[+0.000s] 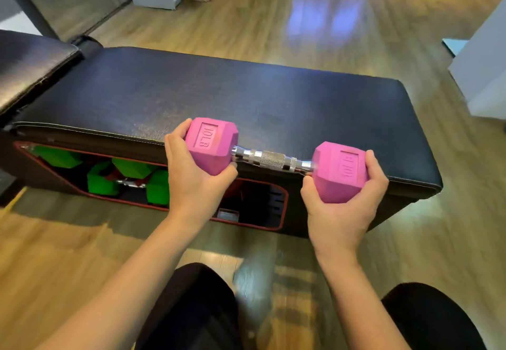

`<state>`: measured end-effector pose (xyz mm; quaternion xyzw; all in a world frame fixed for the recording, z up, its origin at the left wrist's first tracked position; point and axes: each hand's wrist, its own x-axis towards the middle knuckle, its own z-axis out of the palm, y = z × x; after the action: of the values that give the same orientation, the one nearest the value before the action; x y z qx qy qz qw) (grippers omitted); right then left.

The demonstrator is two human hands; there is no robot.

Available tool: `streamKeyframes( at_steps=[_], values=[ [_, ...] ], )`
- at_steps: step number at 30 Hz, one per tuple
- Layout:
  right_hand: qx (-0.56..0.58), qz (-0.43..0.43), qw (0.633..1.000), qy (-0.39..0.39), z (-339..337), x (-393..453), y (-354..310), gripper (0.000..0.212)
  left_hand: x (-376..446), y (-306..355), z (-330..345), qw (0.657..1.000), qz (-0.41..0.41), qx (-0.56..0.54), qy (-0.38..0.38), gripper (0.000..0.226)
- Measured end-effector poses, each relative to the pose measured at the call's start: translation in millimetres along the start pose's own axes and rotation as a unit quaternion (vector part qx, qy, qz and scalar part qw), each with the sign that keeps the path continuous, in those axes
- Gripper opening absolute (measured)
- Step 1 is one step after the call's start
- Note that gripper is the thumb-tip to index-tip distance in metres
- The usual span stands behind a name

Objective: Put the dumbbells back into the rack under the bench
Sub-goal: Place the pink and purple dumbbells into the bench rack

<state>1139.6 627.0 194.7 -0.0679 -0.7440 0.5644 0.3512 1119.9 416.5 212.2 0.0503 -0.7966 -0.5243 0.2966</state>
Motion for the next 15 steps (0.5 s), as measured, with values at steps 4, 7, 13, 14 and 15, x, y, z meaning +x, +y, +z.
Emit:
streamKeyframes(
  at_steps=[4,7,13,14,15],
  values=[
    [0.017,-0.004,0.999,-0.029,8,-21,-8,0.092,-15,-10,-26,1.000,-0.003,0.009,0.027,0.086],
    [0.018,-0.002,0.998,-0.057,14,-33,-13,0.093,-22,-18,-43,0.999,-0.012,0.017,0.044,0.086],
    [0.002,-0.007,0.994,-0.108,25,-61,-12,0.095,-42,-42,-70,0.997,-0.038,0.025,0.065,0.088],
    [0.001,-0.003,0.993,-0.115,27,-65,-10,0.095,-44,-47,-74,0.997,-0.037,0.029,0.067,0.088],
    [0.000,0.004,0.992,-0.125,29,-71,-8,0.096,-46,-53,-77,0.996,-0.036,0.039,0.067,0.087]
  ],
)
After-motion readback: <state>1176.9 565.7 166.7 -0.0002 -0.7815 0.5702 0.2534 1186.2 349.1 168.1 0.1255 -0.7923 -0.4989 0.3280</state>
